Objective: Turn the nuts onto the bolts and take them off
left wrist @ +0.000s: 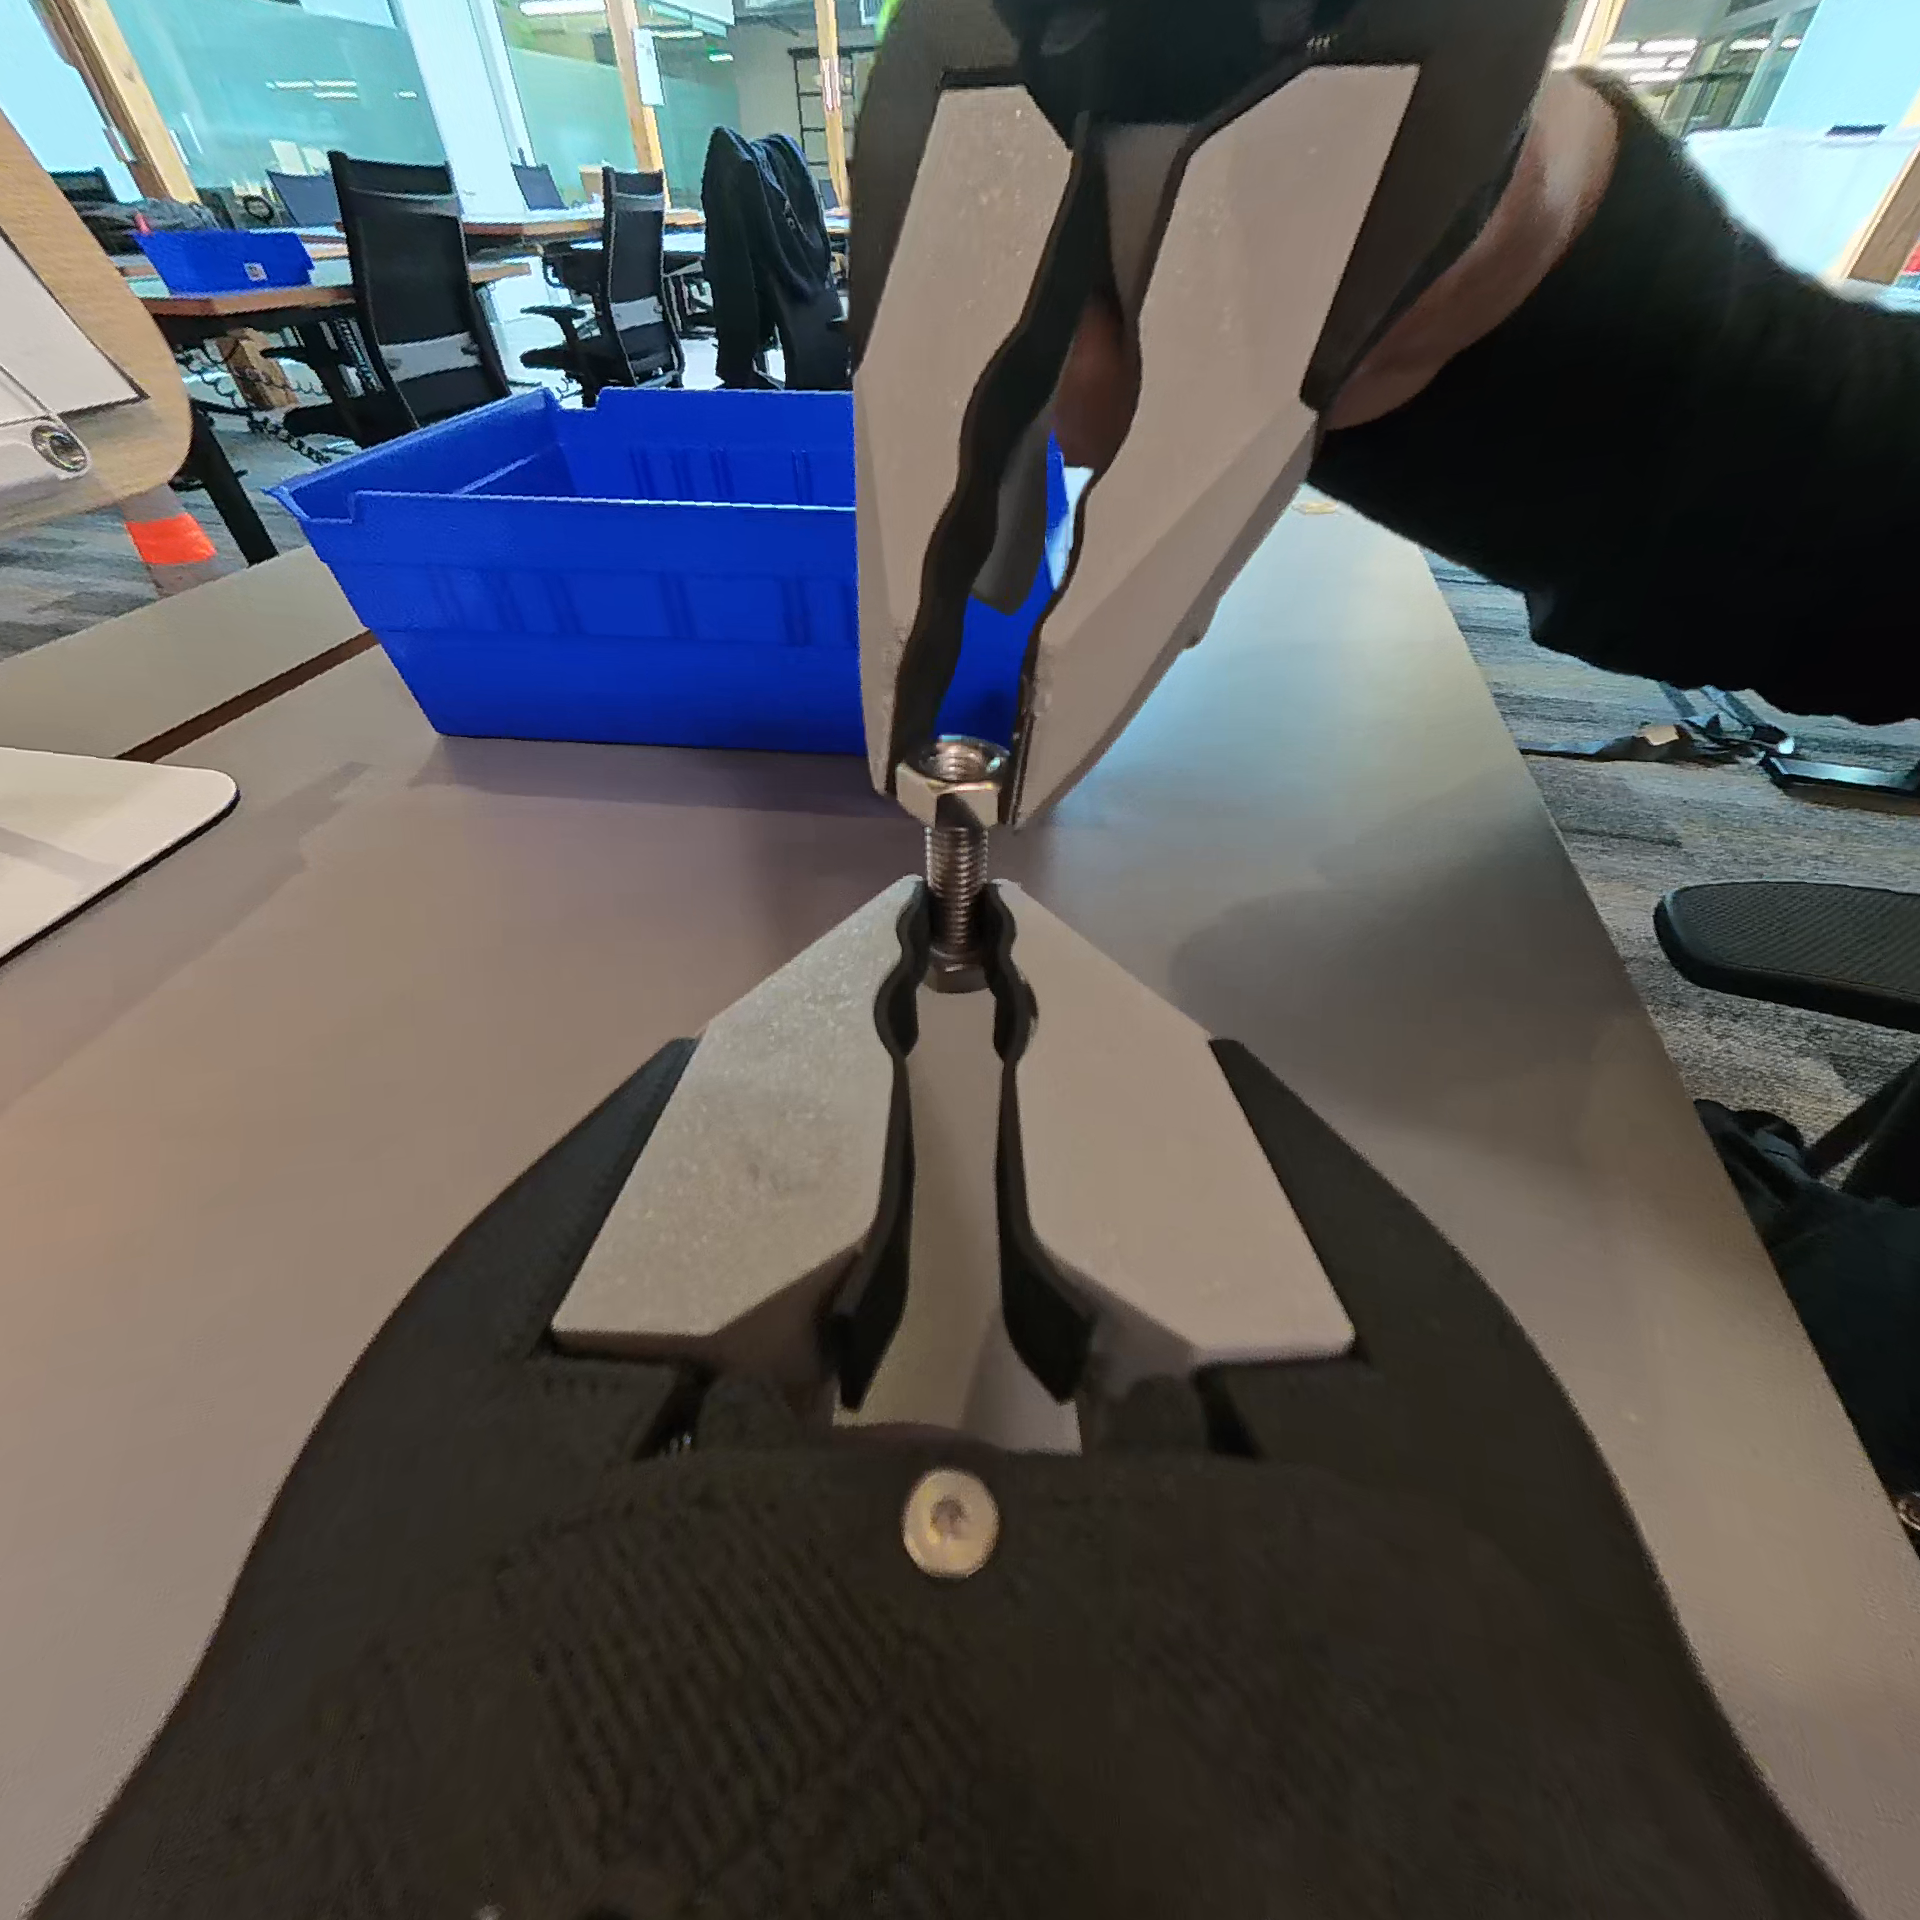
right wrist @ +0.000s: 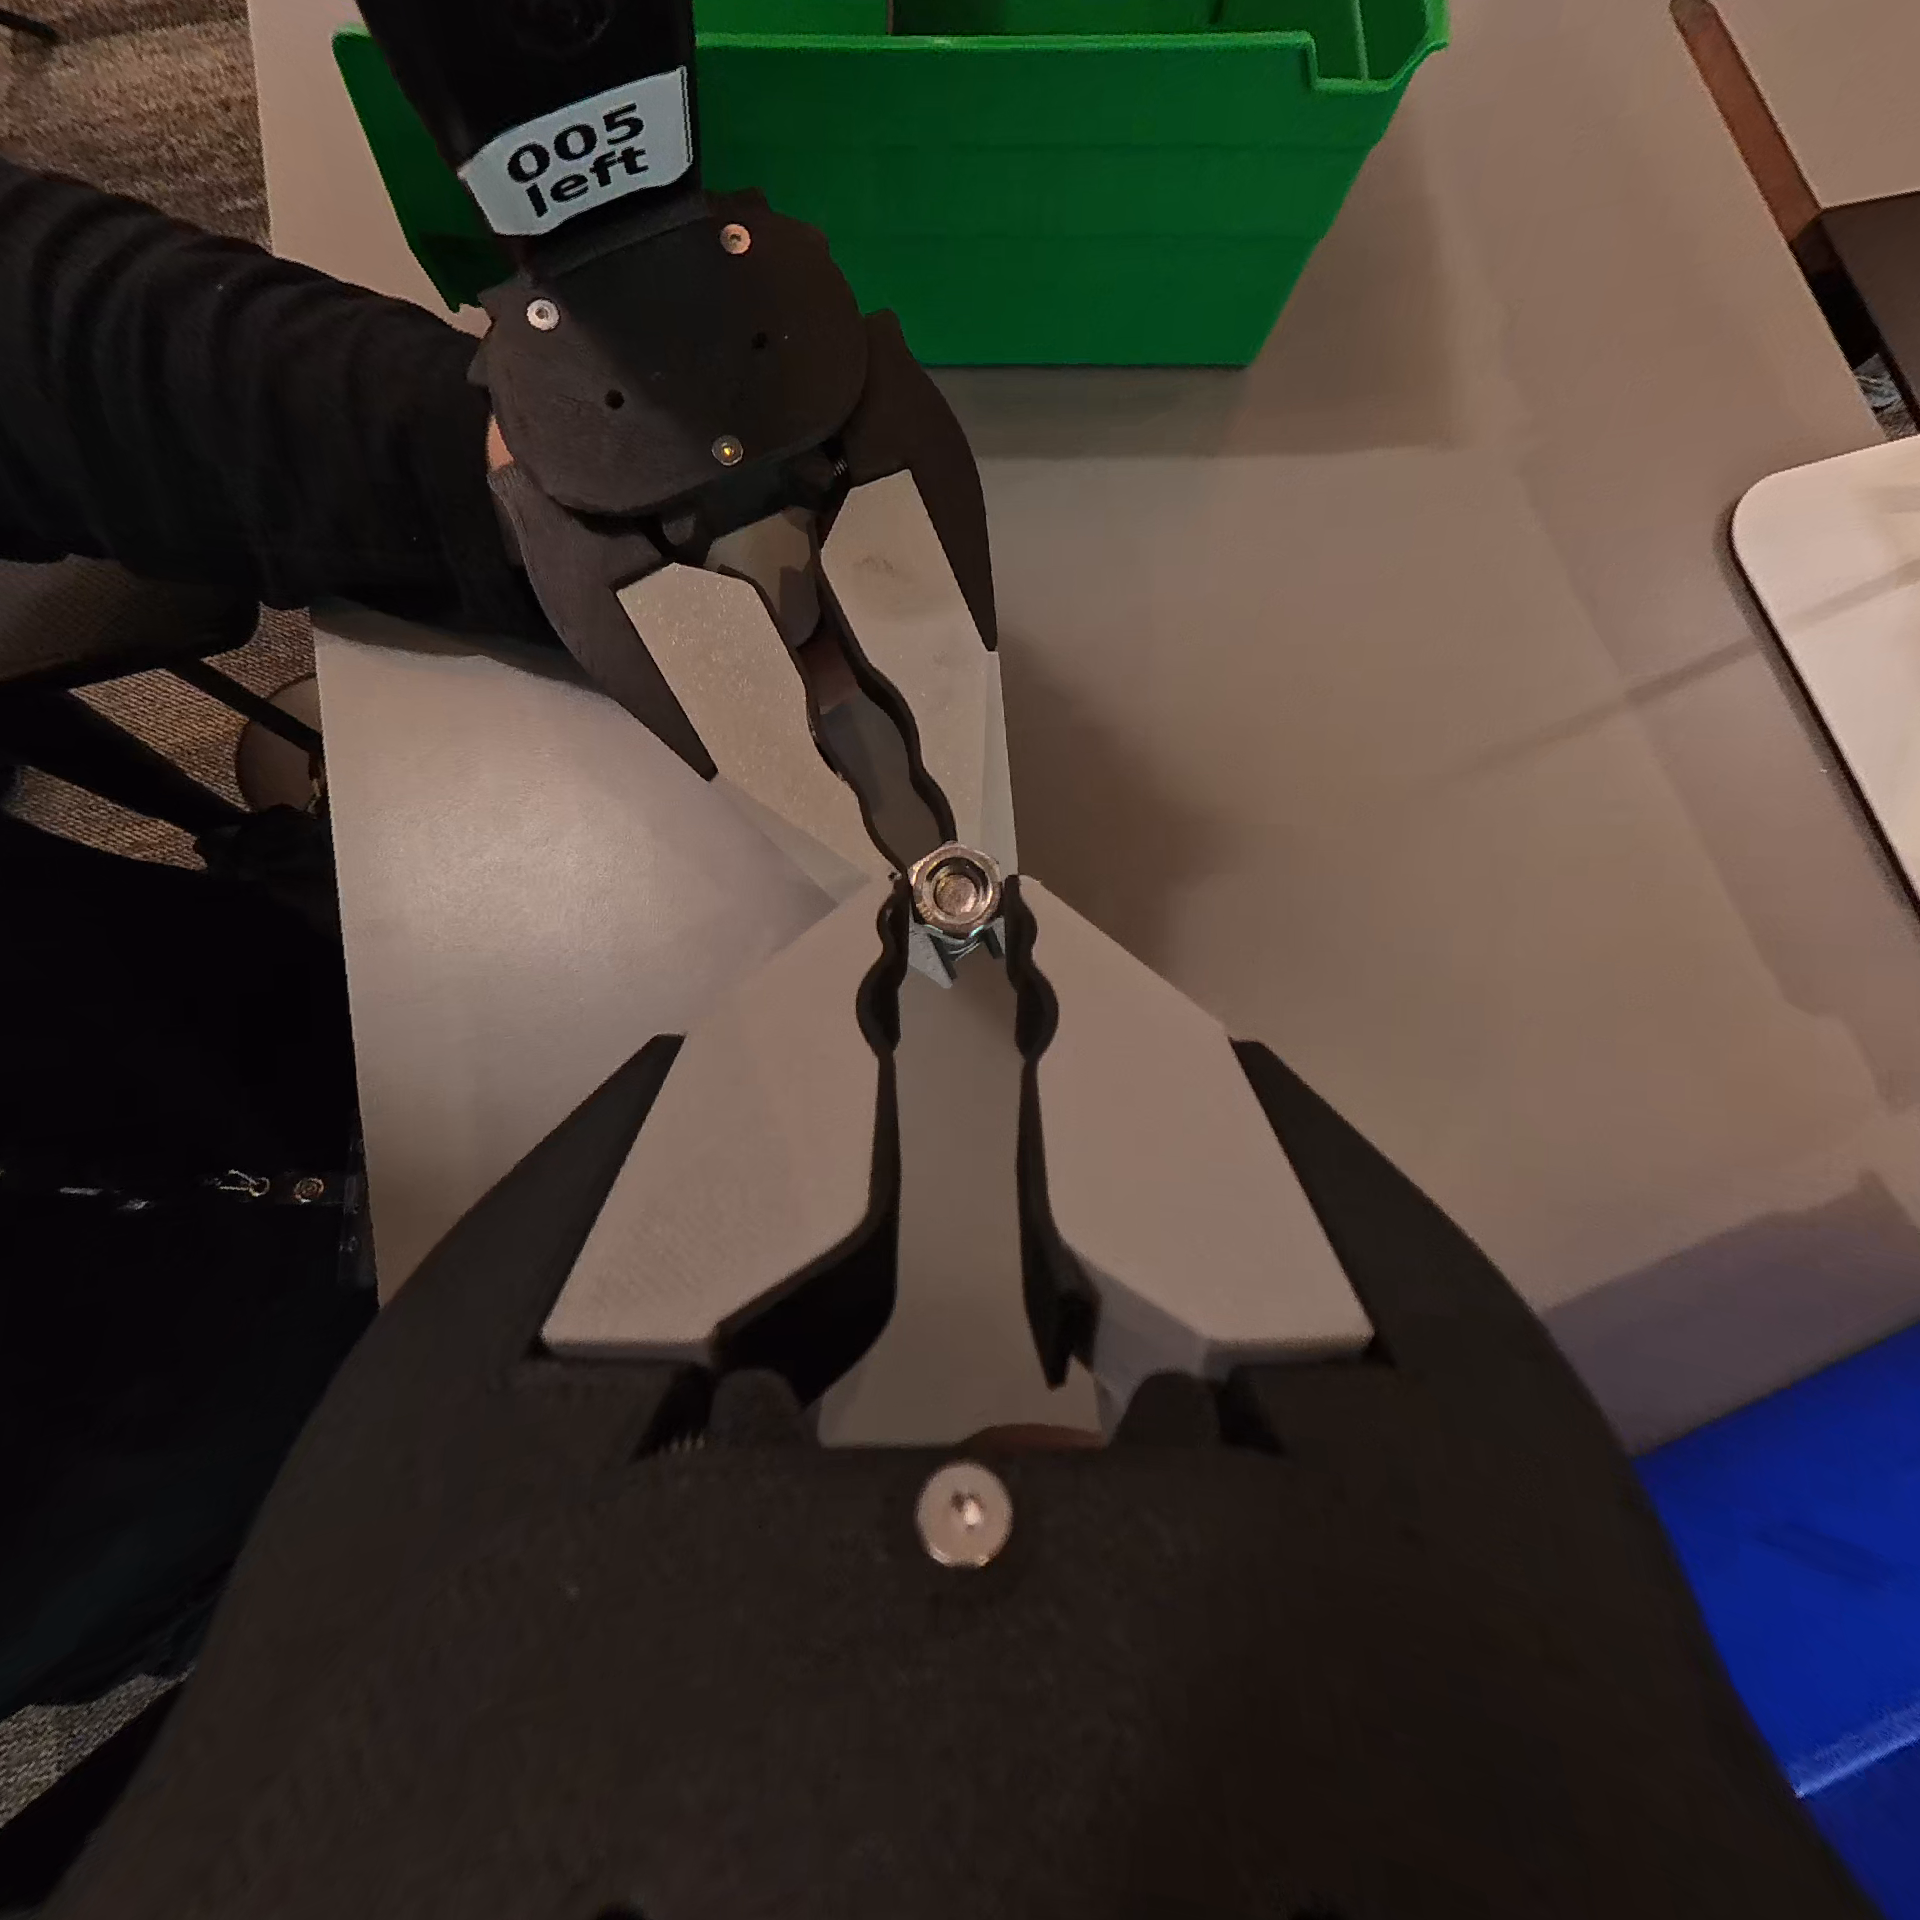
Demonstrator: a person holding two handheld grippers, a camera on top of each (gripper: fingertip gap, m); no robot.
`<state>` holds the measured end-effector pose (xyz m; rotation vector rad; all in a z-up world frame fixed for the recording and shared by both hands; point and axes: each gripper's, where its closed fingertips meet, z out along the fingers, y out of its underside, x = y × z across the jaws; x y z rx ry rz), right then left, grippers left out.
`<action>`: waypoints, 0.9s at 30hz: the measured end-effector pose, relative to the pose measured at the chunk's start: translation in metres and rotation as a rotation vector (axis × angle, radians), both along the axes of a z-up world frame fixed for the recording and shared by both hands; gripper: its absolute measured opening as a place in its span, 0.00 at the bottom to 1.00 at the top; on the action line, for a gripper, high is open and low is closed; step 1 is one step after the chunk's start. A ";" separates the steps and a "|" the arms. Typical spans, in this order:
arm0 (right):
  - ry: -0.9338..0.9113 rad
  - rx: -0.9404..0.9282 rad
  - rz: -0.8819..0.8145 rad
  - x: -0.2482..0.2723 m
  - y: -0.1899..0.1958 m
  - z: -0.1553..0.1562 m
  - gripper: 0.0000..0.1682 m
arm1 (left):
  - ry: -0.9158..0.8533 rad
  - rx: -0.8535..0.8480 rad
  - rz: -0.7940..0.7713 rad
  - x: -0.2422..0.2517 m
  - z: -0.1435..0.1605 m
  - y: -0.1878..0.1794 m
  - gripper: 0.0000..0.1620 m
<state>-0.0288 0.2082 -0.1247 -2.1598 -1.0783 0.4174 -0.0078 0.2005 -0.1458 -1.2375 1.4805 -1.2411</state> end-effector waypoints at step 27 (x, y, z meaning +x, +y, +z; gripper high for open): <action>0.507 0.229 0.047 -0.020 -0.001 0.011 0.31 | -0.067 -0.074 0.002 -0.001 0.011 0.004 0.04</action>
